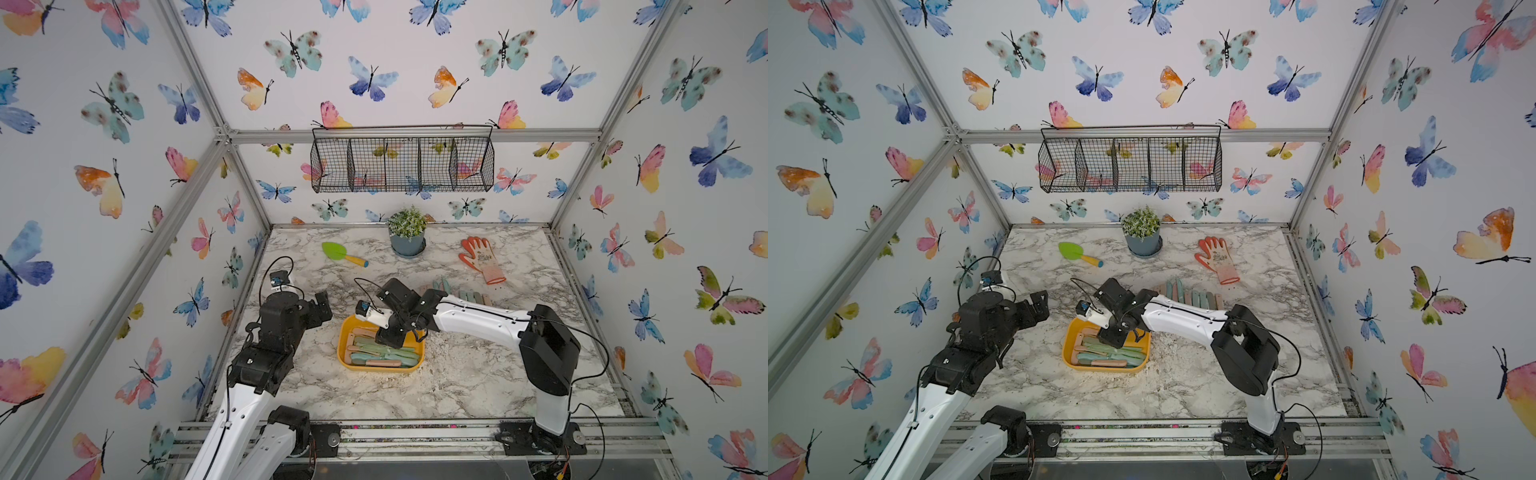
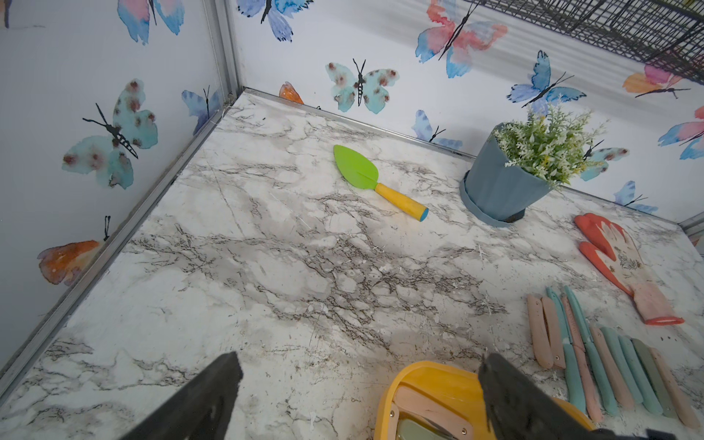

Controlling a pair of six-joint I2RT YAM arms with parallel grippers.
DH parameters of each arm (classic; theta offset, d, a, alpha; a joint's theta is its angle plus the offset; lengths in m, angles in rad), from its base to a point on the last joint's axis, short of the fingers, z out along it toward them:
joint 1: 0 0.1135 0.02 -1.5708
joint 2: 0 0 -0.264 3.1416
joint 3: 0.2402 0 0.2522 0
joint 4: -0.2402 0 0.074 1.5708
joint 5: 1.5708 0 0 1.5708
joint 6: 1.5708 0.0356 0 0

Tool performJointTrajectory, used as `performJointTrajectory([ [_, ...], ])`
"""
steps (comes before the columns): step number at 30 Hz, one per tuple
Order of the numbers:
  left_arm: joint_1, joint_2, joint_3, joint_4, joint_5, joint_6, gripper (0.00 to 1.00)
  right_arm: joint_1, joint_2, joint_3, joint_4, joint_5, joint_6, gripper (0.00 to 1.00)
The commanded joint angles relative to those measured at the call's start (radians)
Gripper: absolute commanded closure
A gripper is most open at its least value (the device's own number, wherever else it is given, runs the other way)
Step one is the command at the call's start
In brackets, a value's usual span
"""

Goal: Take the fruit knife out of the storage box
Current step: Place the fruit knife at the center of the board, then adjust the fruit knife in the storage box.

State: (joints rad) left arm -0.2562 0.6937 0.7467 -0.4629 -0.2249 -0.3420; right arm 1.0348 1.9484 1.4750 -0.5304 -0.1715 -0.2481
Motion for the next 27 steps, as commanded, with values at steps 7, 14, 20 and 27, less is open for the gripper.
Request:
performJointTrajectory([
  [7,0.005,-0.007,0.014,-0.002,-0.012,-0.005,0.02,0.013,0.093,0.093,-0.172,-0.011,-0.096,0.47],
  [14,0.005,-0.011,0.014,-0.002,-0.011,-0.006,0.01,0.018,0.139,0.116,-0.229,-0.035,-0.134,0.47],
  [20,0.005,-0.010,0.013,-0.001,-0.007,-0.004,0.02,0.021,0.134,0.104,-0.229,-0.063,-0.149,0.46],
  [27,0.005,-0.012,0.013,0.000,-0.005,-0.003,0.02,0.027,0.167,0.113,-0.262,-0.047,-0.160,0.43],
])
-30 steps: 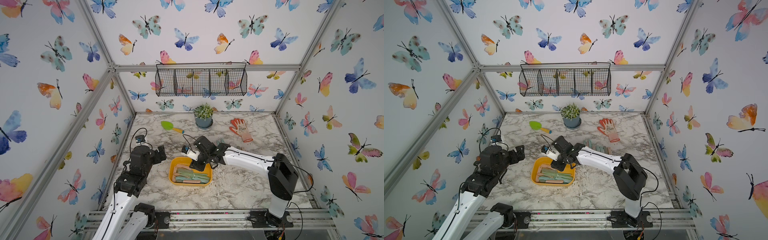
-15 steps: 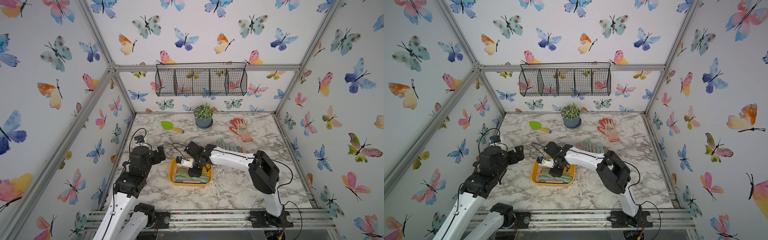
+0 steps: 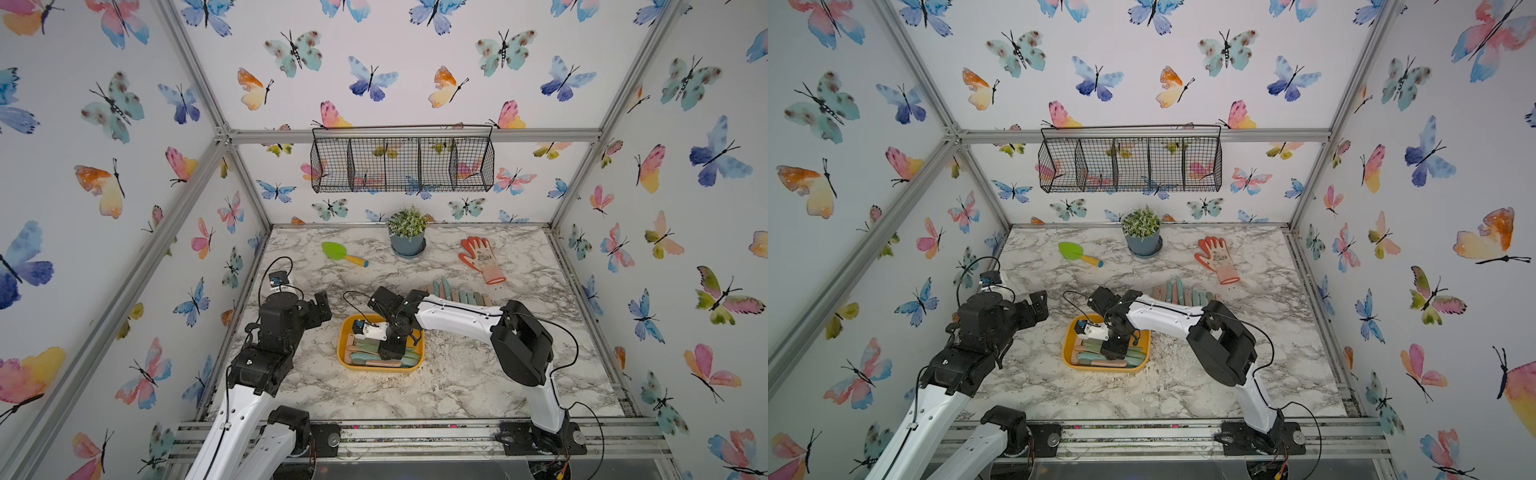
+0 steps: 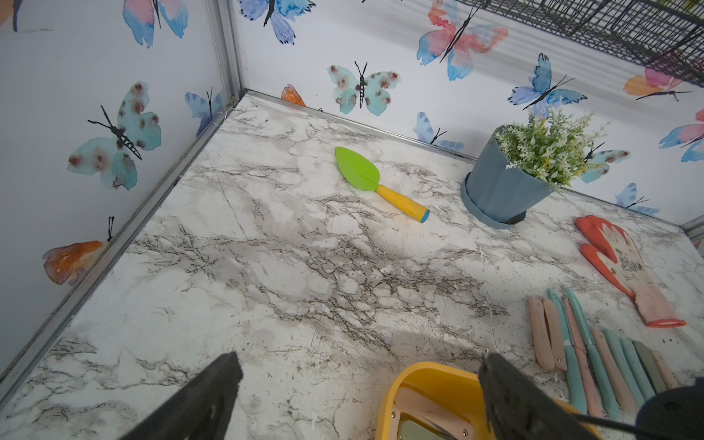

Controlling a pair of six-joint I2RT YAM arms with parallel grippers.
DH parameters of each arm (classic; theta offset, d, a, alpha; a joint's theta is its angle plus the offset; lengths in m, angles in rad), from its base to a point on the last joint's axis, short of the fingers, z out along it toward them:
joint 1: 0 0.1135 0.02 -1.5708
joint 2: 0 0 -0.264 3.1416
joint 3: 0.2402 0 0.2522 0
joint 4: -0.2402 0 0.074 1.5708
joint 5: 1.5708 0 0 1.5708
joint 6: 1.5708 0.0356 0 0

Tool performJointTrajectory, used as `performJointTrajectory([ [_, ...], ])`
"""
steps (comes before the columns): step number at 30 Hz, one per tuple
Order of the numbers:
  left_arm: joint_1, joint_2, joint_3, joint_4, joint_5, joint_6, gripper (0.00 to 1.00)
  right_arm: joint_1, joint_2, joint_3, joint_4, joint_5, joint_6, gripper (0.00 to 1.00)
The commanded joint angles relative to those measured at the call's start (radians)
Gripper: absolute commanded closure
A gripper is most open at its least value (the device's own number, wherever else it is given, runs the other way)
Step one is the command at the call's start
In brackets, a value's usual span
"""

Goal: Take the fruit knife out of the storage box
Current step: Adjust the fruit knife in the storage box.

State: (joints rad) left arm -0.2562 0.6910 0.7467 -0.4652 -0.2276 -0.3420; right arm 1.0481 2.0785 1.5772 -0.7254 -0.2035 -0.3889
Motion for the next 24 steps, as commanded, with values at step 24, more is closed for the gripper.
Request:
performJointTrajectory([
  [24,0.005,-0.011,0.013,0.000,-0.004,-0.003,0.02,0.019,0.118,0.037,-0.032,0.286,0.083,0.35],
])
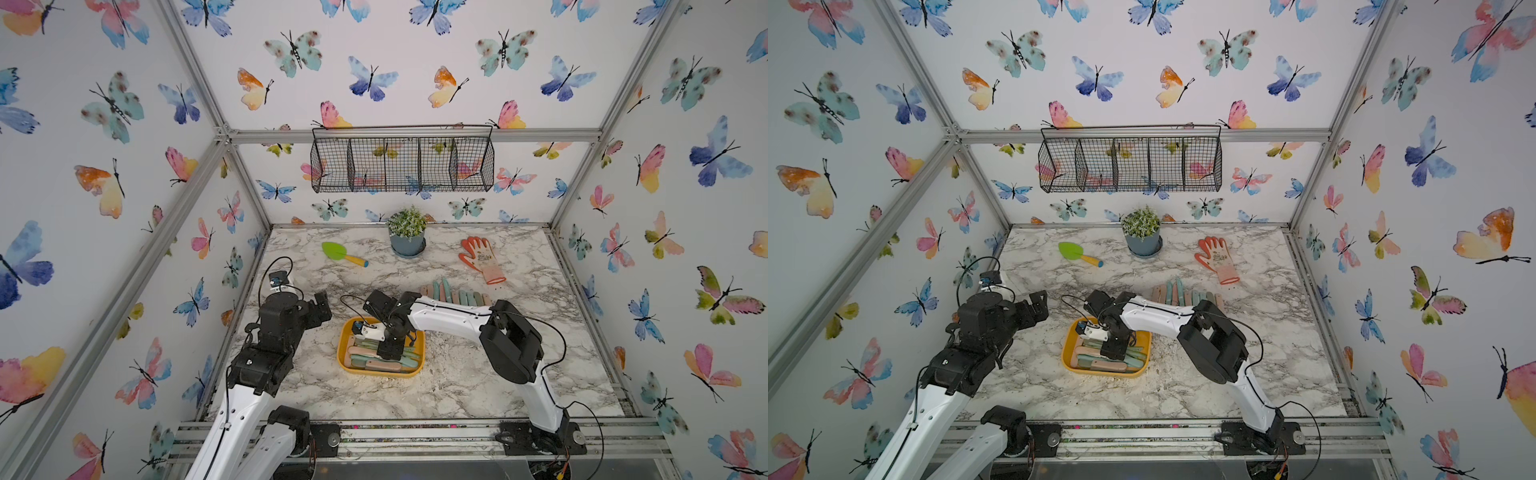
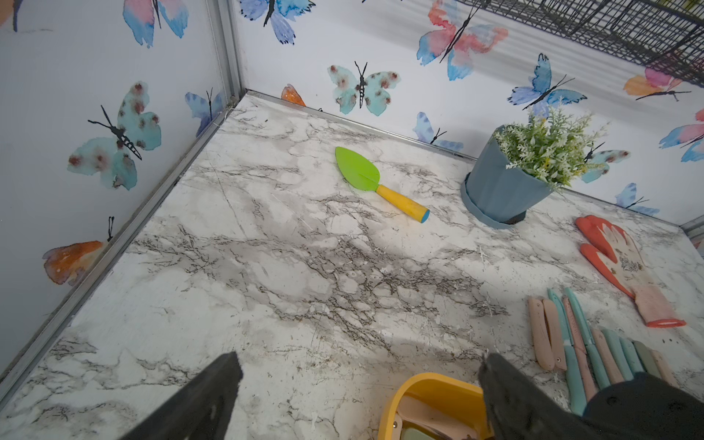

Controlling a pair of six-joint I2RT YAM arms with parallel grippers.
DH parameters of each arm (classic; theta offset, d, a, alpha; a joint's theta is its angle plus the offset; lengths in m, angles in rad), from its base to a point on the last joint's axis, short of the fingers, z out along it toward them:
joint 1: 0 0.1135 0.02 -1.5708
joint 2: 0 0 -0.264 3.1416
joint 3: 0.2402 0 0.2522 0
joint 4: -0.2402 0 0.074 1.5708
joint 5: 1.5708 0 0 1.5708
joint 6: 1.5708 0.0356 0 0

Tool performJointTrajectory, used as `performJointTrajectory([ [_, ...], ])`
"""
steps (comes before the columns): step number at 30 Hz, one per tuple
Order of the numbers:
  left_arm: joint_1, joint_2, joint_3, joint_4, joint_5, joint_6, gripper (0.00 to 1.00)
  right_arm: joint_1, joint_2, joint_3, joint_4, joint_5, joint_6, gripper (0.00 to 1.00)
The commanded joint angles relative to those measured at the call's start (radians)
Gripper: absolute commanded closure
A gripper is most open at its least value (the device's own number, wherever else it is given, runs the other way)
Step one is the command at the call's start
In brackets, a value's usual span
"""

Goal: Take the fruit knife out of the storage box
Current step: Adjust the fruit knife in the storage box.

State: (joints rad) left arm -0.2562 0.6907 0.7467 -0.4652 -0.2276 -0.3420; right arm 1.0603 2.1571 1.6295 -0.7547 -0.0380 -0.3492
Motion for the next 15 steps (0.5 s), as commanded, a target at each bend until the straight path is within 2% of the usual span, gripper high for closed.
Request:
performJointTrajectory([
  [1,0.005,-0.011,0.013,0.000,-0.003,-0.003,0.02,0.006,0.033,-0.023,0.010,0.134,0.049,0.35],
  [15,0.005,-0.009,0.013,0.002,0.002,-0.003,0.02,0.016,-0.108,-0.095,0.153,0.274,0.095,0.42],
])
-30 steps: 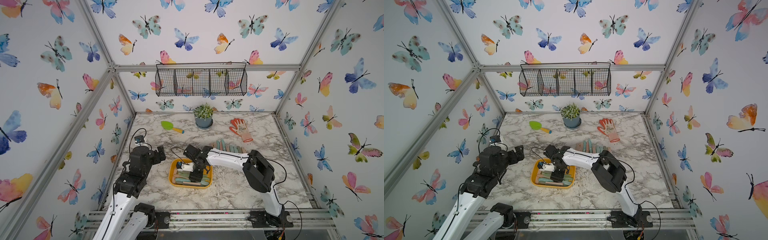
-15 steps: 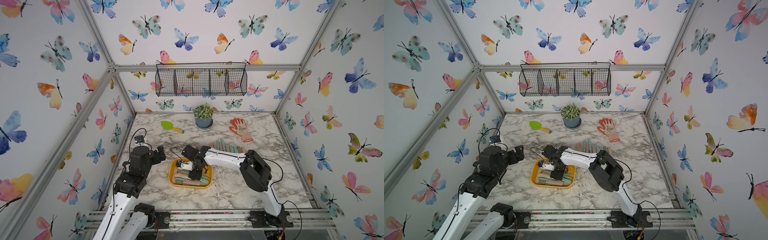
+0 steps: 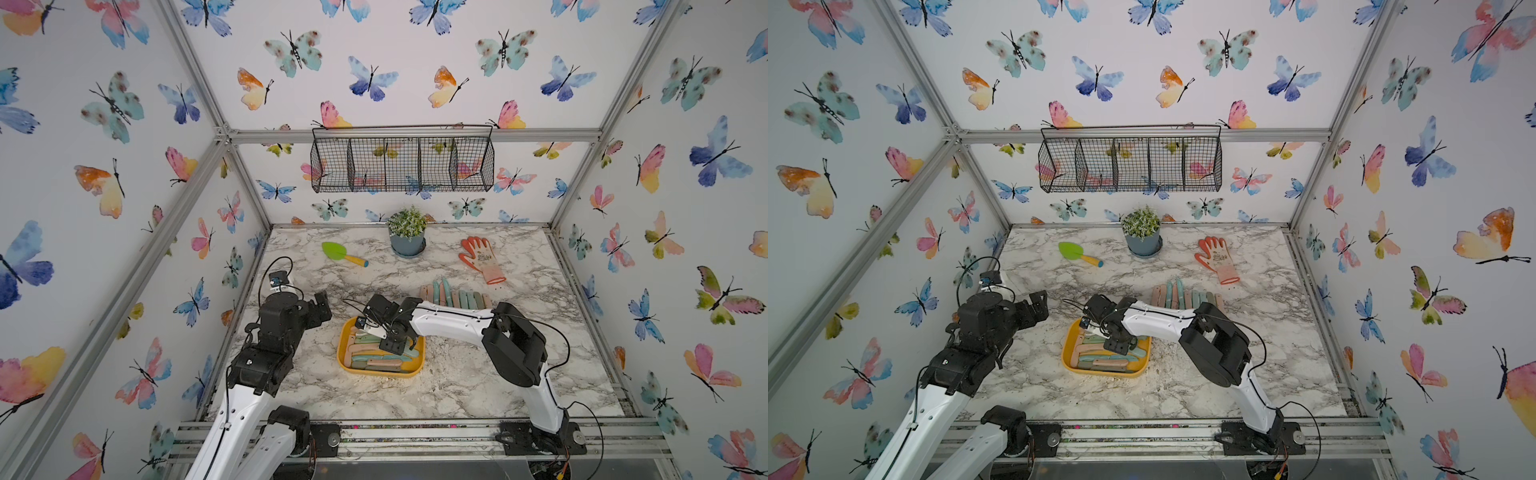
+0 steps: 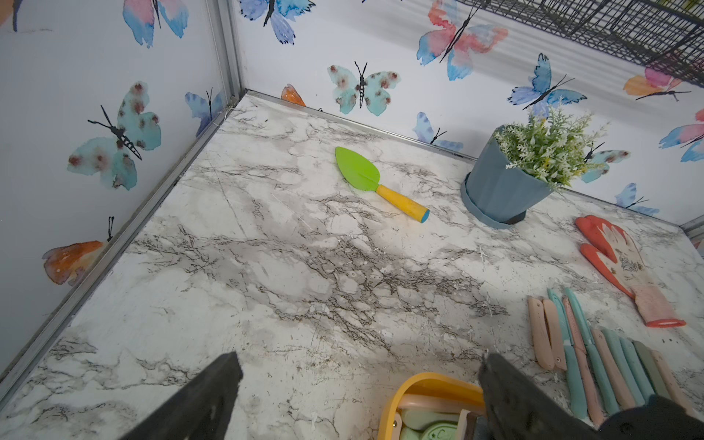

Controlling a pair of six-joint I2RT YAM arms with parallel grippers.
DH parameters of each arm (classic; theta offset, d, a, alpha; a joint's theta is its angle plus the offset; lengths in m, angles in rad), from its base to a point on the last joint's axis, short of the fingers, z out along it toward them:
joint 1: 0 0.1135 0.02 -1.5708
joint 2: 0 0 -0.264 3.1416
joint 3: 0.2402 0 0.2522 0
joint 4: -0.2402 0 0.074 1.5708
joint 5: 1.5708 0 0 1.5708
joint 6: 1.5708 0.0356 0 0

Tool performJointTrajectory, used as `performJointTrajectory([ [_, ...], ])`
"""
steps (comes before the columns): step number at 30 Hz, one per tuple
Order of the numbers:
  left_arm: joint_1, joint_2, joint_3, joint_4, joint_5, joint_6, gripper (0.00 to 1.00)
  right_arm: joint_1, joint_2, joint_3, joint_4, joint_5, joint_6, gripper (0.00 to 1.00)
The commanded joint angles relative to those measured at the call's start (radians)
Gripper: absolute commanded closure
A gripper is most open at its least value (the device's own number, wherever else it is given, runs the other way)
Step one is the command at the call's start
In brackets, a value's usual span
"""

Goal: Take the fruit knife out of the storage box
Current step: Adjust the fruit knife in the storage box.

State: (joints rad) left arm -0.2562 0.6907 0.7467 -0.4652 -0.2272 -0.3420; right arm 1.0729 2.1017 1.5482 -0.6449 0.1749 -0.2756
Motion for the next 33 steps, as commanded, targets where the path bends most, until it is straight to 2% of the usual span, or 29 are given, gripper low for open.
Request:
performJointTrajectory([
  [1,0.005,-0.010,0.013,0.002,0.002,-0.003,0.02,0.004,-0.062,-0.018,0.050,0.052,0.021,0.42],
  [15,0.005,-0.012,0.018,-0.006,0.018,-0.003,0.02,0.005,-0.089,0.005,-0.022,-0.075,0.038,0.39],
  [19,0.005,-0.032,0.013,-0.004,0.051,-0.003,0.02,0.005,-0.089,0.022,-0.088,-0.065,0.095,0.42],
  [24,0.005,0.002,0.020,-0.023,0.209,0.019,0.02,0.005,-0.127,-0.007,-0.096,-0.082,0.215,0.47],
  [27,0.005,0.042,0.043,-0.063,0.278,0.031,0.02,0.005,-0.160,-0.035,-0.064,-0.136,0.277,0.48],
  [33,0.005,0.030,0.046,-0.053,0.261,0.037,0.01,0.005,-0.102,0.020,-0.174,-0.149,0.355,0.48],
])
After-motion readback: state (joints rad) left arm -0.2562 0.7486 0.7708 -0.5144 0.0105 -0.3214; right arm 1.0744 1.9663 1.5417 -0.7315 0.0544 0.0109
